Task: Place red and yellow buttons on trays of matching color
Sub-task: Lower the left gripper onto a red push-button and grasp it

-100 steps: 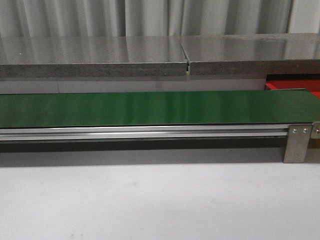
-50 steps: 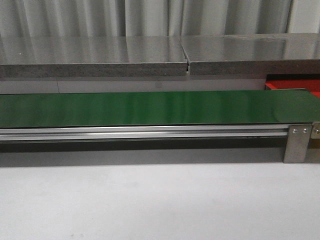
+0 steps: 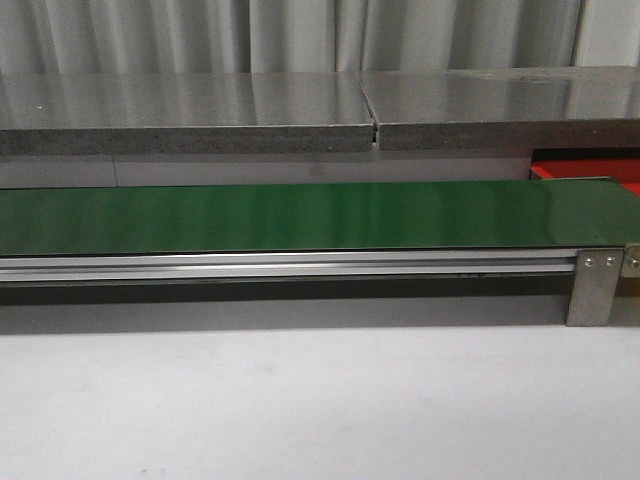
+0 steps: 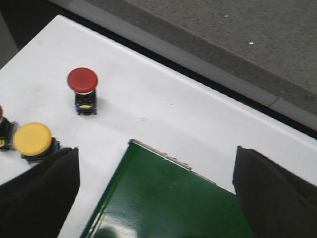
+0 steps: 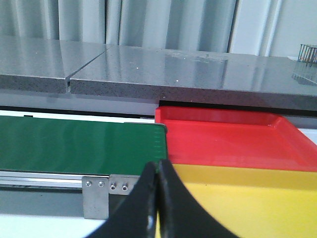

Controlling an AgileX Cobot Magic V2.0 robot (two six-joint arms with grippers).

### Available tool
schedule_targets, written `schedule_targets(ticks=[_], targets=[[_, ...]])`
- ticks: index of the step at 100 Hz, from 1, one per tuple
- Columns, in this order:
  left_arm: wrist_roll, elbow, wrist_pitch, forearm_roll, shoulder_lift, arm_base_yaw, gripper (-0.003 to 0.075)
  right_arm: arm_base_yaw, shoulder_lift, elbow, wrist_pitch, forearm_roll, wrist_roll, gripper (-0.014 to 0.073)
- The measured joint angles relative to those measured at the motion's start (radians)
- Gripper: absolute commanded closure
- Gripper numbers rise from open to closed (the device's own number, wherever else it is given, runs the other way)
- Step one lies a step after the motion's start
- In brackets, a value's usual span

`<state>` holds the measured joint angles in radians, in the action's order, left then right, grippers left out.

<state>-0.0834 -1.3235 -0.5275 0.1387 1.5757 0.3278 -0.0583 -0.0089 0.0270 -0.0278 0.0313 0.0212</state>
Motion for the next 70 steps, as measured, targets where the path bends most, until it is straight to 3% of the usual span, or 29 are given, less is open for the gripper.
schedule_targets(ticks=[28,70], targets=[[-0.038,-0.105,-0.175,0.0,0.138,0.119,0.0102,0.0,0.0,0.0,0.0,0.0,0.0,0.066],[-0.133,-0.193,-0.197,0.0,0.31,0.247,0.0102,0.0,0.0,0.0,0.0,0.0,0.0,0.066]])
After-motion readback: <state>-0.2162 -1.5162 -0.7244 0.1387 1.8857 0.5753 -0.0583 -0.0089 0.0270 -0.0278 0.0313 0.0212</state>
